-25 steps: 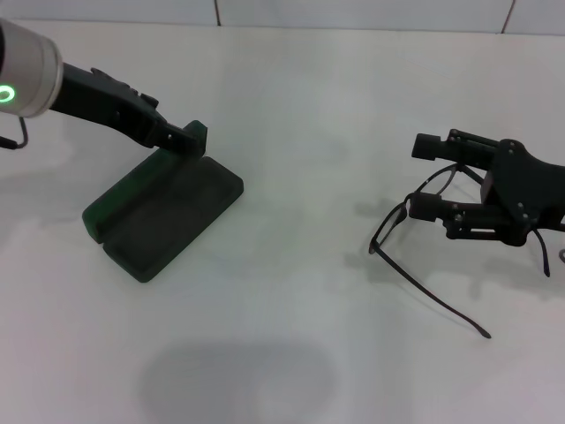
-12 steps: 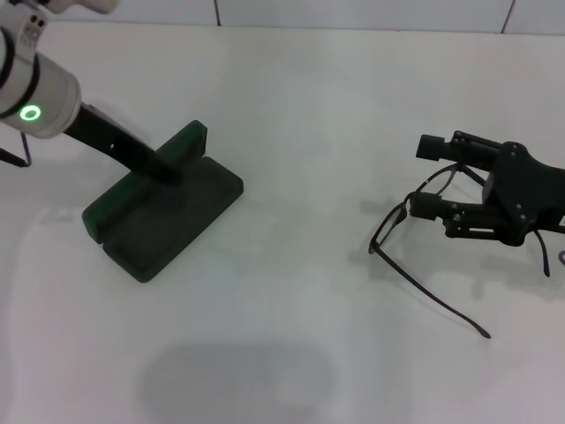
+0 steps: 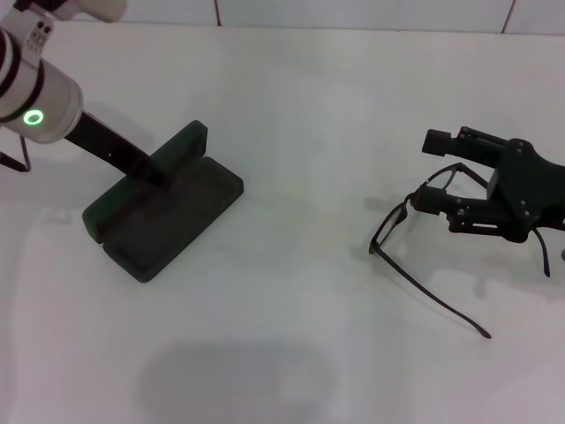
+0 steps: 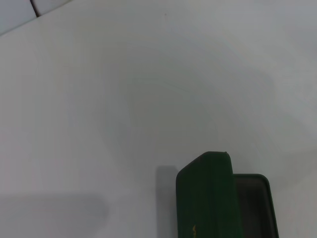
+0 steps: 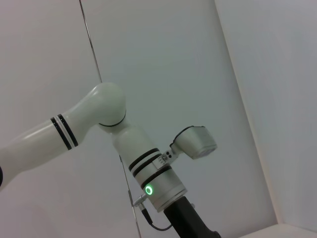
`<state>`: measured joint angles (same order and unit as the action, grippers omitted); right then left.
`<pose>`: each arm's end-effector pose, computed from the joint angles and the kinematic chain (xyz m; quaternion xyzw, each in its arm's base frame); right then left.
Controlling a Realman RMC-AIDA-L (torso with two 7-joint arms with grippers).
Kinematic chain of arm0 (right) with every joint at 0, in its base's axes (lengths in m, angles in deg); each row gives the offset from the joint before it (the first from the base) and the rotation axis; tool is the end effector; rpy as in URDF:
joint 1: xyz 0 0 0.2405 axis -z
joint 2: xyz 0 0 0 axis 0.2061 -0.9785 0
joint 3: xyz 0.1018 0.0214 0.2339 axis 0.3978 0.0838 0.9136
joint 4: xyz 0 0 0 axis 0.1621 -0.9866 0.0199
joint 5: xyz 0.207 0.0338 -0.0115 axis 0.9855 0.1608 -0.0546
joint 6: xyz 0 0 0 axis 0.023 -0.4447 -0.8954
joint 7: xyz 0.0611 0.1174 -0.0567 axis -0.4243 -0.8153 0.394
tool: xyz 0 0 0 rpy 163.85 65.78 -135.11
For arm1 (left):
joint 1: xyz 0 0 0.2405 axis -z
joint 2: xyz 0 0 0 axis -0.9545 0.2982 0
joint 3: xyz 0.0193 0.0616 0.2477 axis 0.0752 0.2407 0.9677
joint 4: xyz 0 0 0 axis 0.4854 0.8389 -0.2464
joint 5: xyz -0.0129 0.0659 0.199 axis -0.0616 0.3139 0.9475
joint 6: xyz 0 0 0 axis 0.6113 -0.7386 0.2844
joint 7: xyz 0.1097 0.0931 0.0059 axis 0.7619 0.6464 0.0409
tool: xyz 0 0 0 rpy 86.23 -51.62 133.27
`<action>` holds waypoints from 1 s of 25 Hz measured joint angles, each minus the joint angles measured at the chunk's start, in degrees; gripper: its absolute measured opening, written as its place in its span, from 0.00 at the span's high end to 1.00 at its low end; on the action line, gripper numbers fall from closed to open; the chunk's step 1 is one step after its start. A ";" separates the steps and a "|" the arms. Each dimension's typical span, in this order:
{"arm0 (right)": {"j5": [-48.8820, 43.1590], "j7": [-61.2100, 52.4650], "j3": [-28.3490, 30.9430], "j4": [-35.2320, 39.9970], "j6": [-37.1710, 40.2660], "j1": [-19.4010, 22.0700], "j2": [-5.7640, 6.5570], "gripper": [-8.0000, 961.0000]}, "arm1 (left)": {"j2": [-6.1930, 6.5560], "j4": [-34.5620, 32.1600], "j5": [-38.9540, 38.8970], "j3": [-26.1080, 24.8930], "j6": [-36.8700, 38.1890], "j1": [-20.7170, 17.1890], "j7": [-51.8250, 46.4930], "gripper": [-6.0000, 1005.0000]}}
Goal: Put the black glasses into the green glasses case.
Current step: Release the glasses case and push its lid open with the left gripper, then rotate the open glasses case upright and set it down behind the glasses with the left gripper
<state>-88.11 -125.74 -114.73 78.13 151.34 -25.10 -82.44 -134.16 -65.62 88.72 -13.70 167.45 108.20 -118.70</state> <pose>0.2299 0.3183 0.0004 -0.9011 0.1269 0.4103 0.0590 -0.2149 0.3743 0.0425 -0.8866 -0.3679 0.1553 0.2335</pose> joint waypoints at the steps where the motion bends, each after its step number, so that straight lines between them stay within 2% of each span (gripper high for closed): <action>1: 0.03 0.03 0.08 0.00 0.00 0.00 0.00 0.11 | 0.00 0.00 0.00 0.06 0.00 0.02 -0.02 0.35; 8: -0.21 0.22 1.40 -0.01 0.04 0.82 0.00 0.11 | 0.06 0.05 0.09 0.54 -0.01 0.05 -0.03 0.63; 14: -0.38 1.17 4.39 -0.01 2.37 3.19 0.64 0.11 | -0.06 -0.32 -0.25 0.97 0.03 -0.01 0.22 0.72; 18: -0.59 1.96 7.00 0.00 7.90 6.17 2.45 0.11 | -0.14 -2.54 -0.58 2.31 0.50 -0.07 0.06 0.76; 22: -6.21 0.52 6.99 0.00 17.21 7.38 5.46 0.11 | -0.19 -7.57 -1.72 5.75 0.56 -0.33 0.52 0.77; 25: -11.42 -1.67 7.15 0.00 22.29 7.26 5.77 0.11 | -0.14 -10.24 -1.99 9.45 -0.63 0.36 2.28 0.78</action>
<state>-99.54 -127.41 -107.58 78.13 173.63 -17.84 -76.67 -134.30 -75.86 86.73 -4.25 166.83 108.56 -116.41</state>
